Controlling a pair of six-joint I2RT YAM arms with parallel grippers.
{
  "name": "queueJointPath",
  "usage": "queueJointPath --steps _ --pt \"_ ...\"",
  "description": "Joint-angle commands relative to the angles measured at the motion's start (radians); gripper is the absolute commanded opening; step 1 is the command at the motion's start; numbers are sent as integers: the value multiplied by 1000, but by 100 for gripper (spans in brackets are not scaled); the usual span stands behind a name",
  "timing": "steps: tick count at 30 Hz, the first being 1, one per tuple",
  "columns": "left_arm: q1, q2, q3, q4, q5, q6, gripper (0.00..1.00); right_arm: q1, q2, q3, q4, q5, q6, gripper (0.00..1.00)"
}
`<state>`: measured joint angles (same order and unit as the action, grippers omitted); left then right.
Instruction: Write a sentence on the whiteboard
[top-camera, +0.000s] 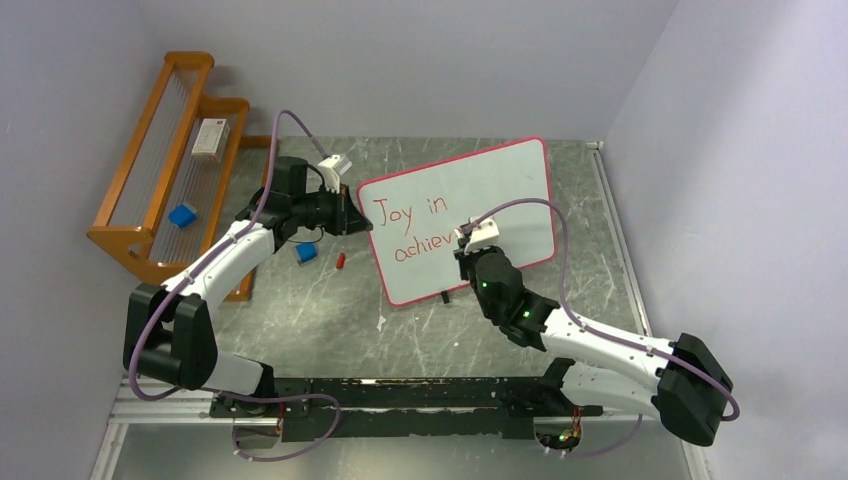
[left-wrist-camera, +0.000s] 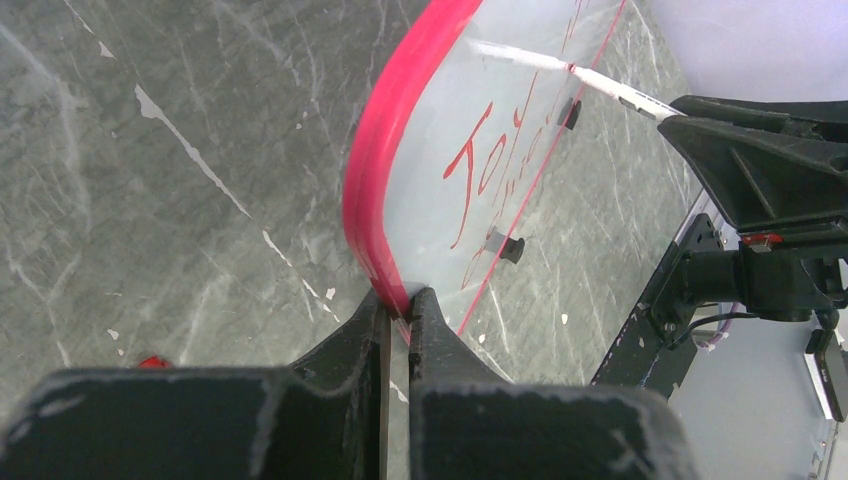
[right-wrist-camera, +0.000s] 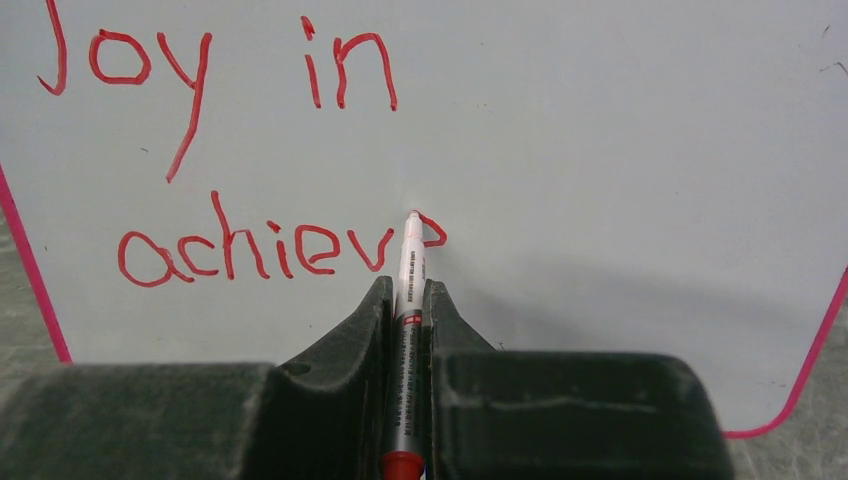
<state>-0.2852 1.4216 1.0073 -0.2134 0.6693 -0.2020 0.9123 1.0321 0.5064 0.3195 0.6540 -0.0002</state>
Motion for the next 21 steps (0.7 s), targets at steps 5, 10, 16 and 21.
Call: queueJointPath --steps 5,10,16,21 --pt "14 26 -9 -29 -121 63 5 -9 -1 14 -45 -40 35 0" --pt "14 26 -10 -28 -122 63 5 -9 -19 8 -91 -37 57 0" --pt "14 28 -9 -28 -123 63 5 -9 -32 -1 -127 -27 78 0" --pt "14 28 -9 -30 -126 64 5 -9 -39 -11 -146 -14 93 0"
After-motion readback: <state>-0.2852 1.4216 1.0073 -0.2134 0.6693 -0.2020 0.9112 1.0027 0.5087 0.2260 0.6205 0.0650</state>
